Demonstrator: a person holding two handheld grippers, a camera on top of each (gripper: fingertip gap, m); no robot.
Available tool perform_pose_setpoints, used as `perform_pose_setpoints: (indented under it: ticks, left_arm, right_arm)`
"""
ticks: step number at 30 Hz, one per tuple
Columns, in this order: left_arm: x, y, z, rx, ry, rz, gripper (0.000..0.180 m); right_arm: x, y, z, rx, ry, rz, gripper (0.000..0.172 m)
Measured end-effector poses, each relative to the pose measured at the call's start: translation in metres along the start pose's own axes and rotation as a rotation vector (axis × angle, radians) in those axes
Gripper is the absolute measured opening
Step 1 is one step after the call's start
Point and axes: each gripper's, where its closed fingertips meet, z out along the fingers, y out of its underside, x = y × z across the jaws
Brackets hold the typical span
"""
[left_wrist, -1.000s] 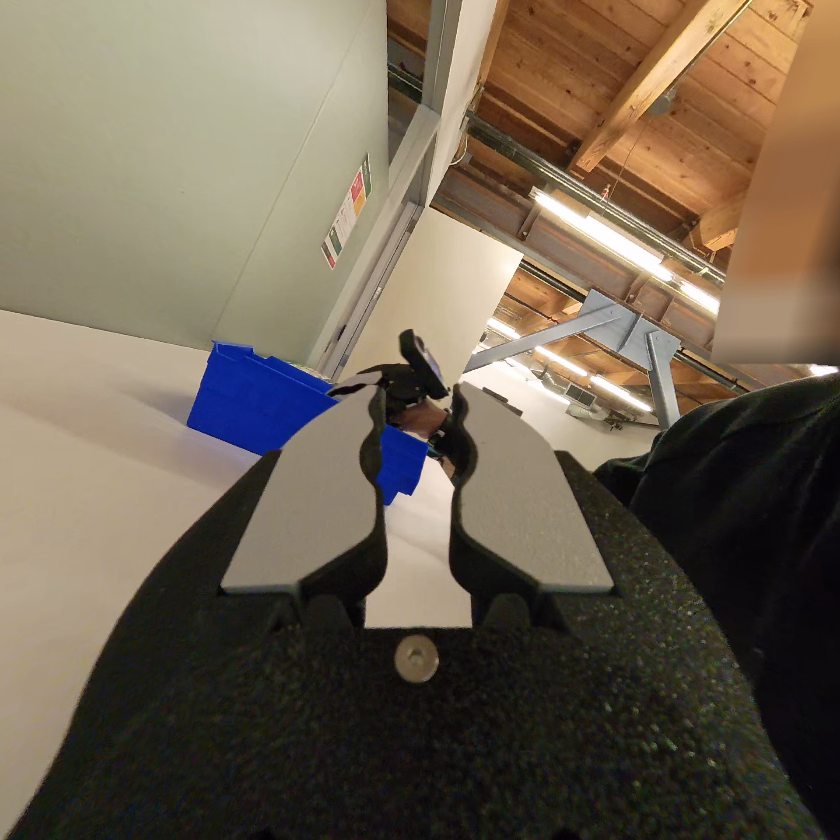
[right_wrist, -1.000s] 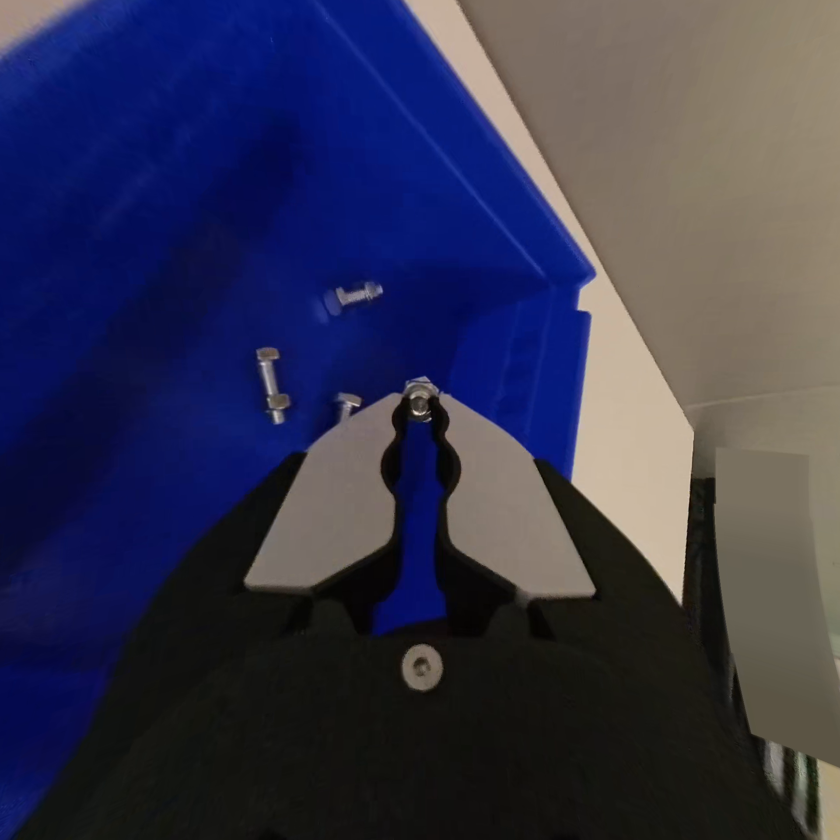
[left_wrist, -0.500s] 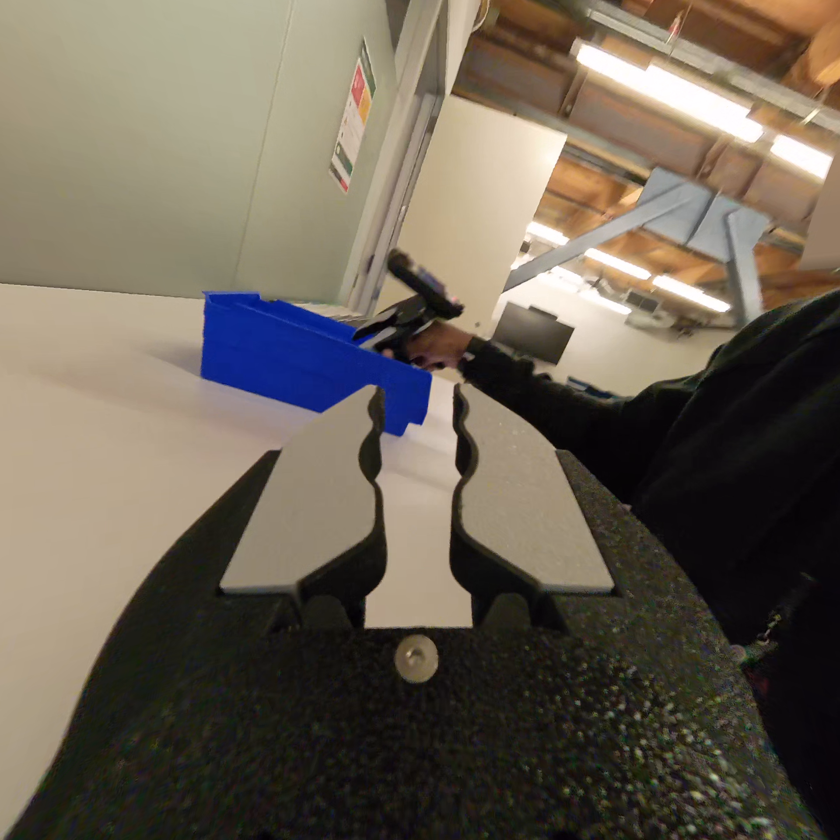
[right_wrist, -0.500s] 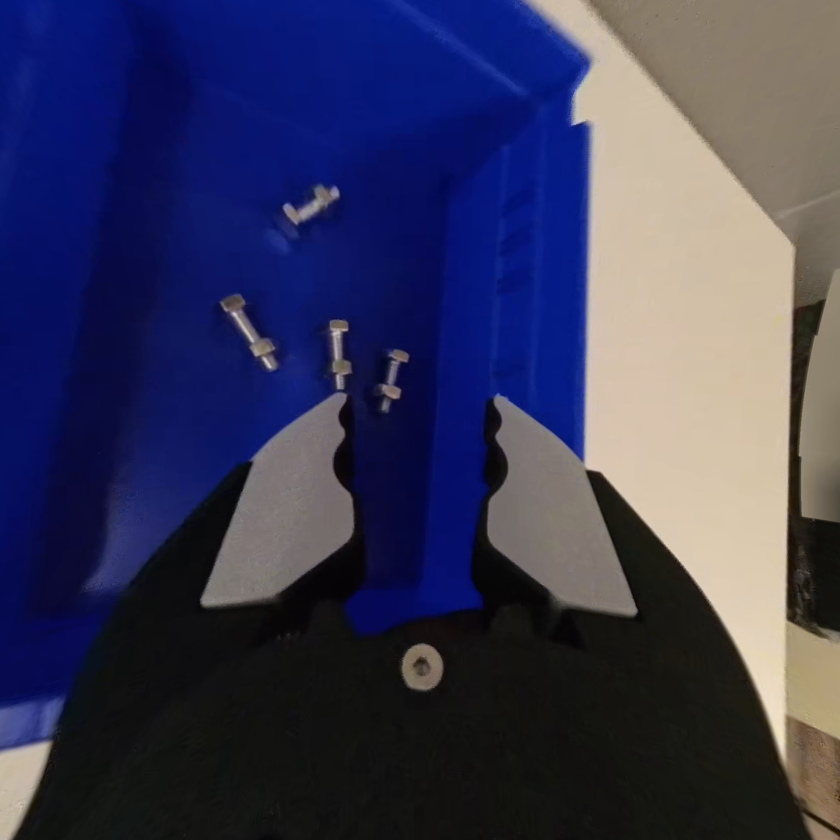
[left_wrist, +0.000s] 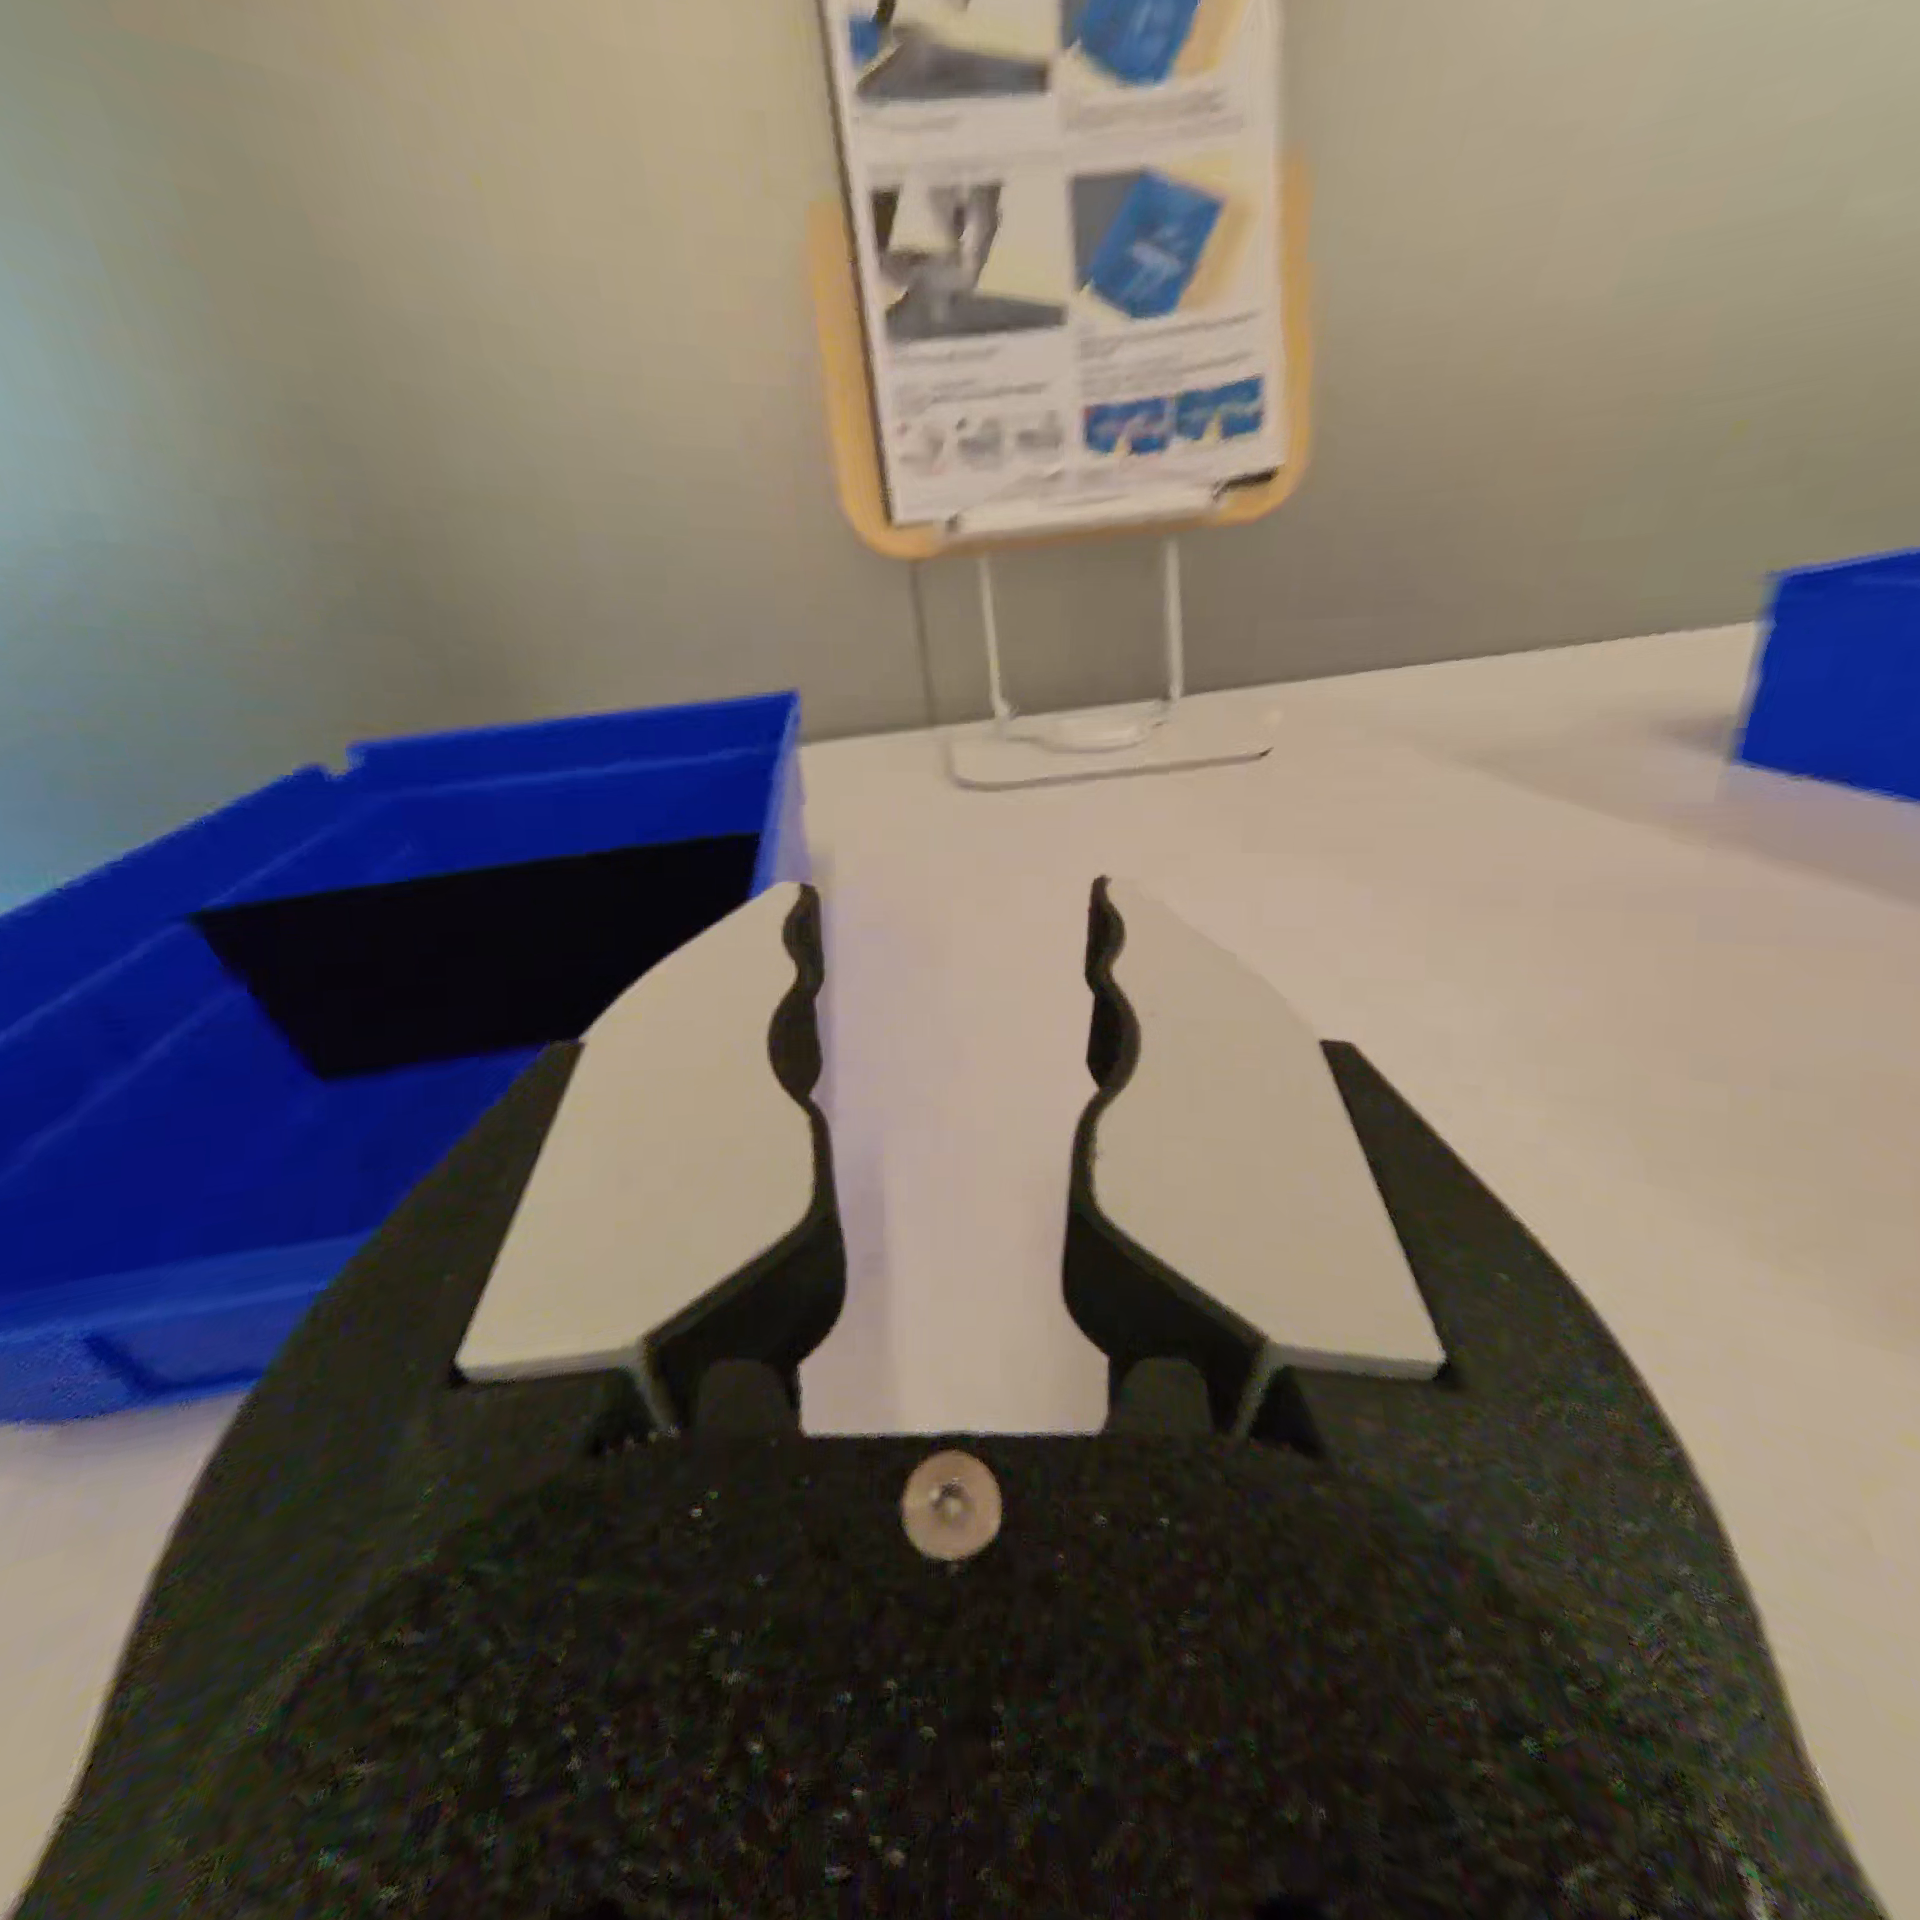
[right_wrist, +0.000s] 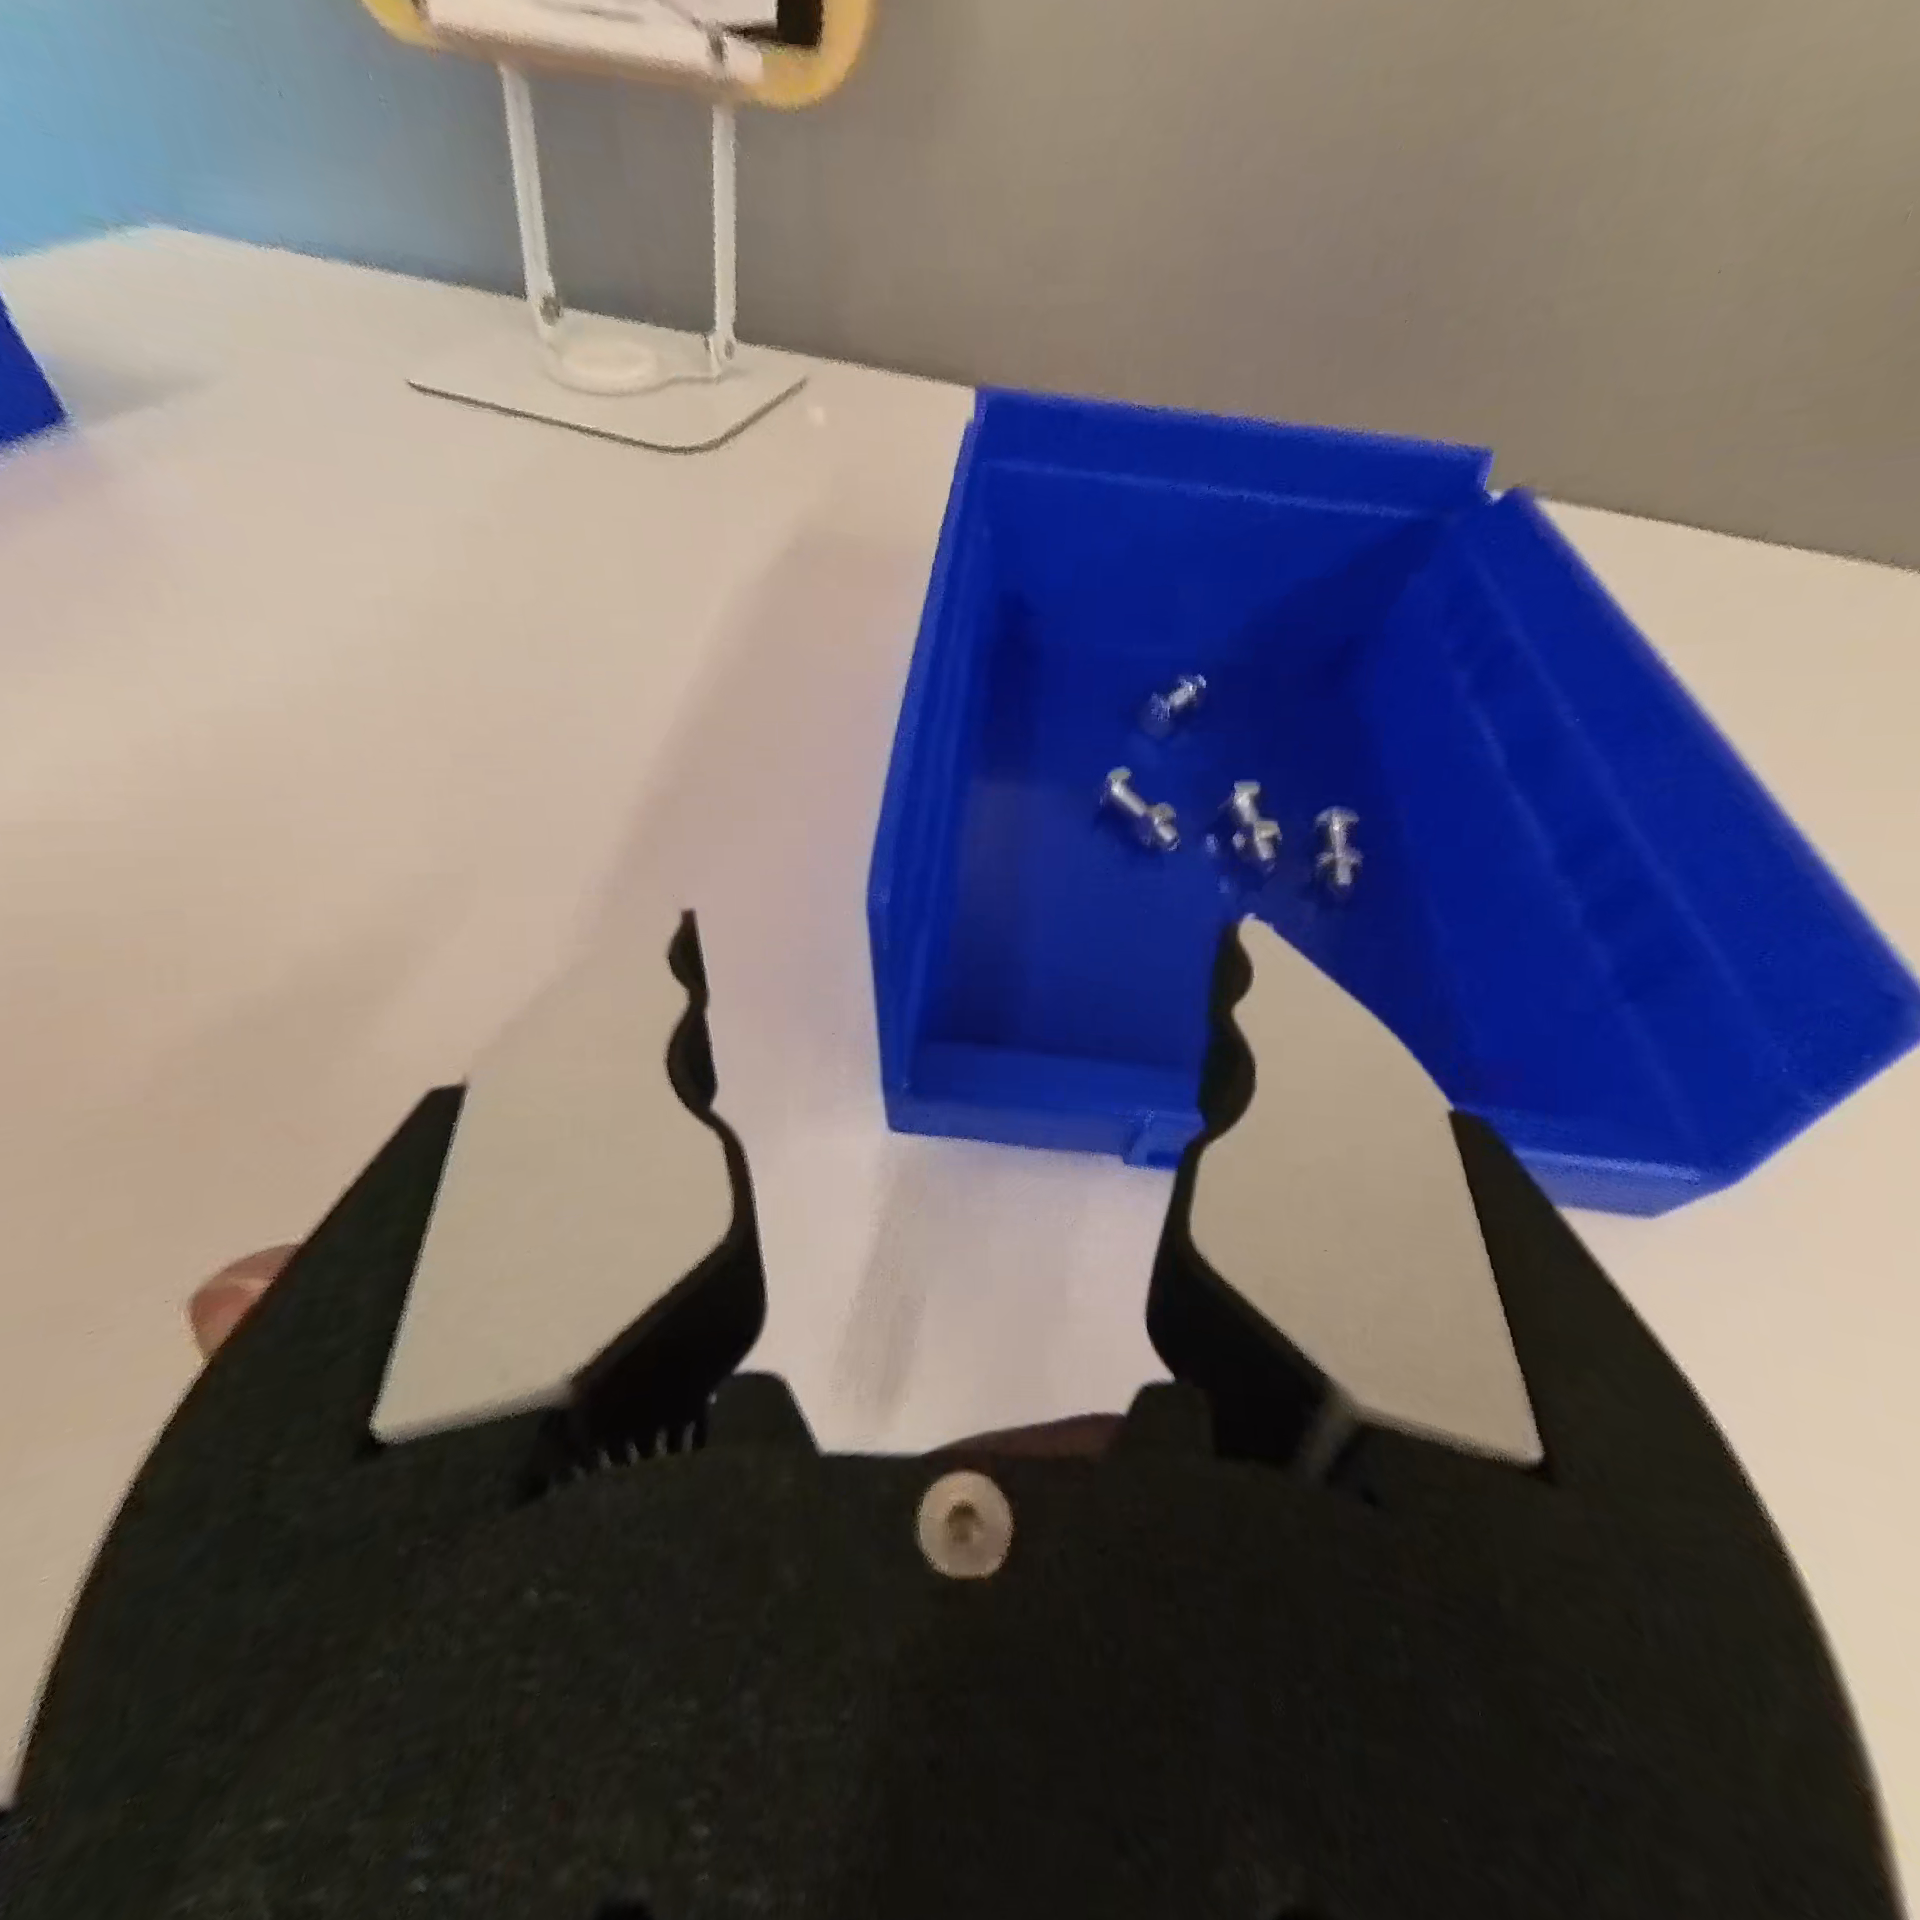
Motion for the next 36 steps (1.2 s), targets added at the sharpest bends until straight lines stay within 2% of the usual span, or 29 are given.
perform_pose_setpoints:
  ticks: [4,11,13,15,20,28,36]
  left_arm:
    - [-0.034,0.023,0.01,-0.17,-0.101,0.001,0.056]
    - [-0.046,0.052,0.027,-0.364,-0.08,0.024,0.041]
    - [-0.046,0.054,0.029,-0.377,-0.07,0.032,0.022]
    - [-0.046,0.053,0.029,-0.372,-0.053,0.04,0.005]
    - [-0.047,0.054,0.026,-0.364,-0.016,0.108,0.005]
    - [-0.038,0.051,0.006,-0.306,0.206,0.216,0.003]
    - [-0.001,0.047,-0.027,-0.209,0.585,0.286,0.003]
  right_arm:
    - [0.001,0.015,0.011,-0.026,0.071,0.045,0.089]
    - [0.0,0.031,0.031,-0.069,0.074,0.079,0.078]
    - [0.003,0.033,0.037,-0.074,0.093,0.056,0.066]
    - [0.003,0.029,0.038,-0.036,0.096,0.02,0.041]
    - [-0.004,0.027,0.04,-0.014,0.08,-0.054,0.002]
    - [-0.014,0.025,0.043,-0.021,-0.033,-0.136,0.004]
    - [-0.047,0.021,0.053,-0.067,-0.249,-0.305,0.011]
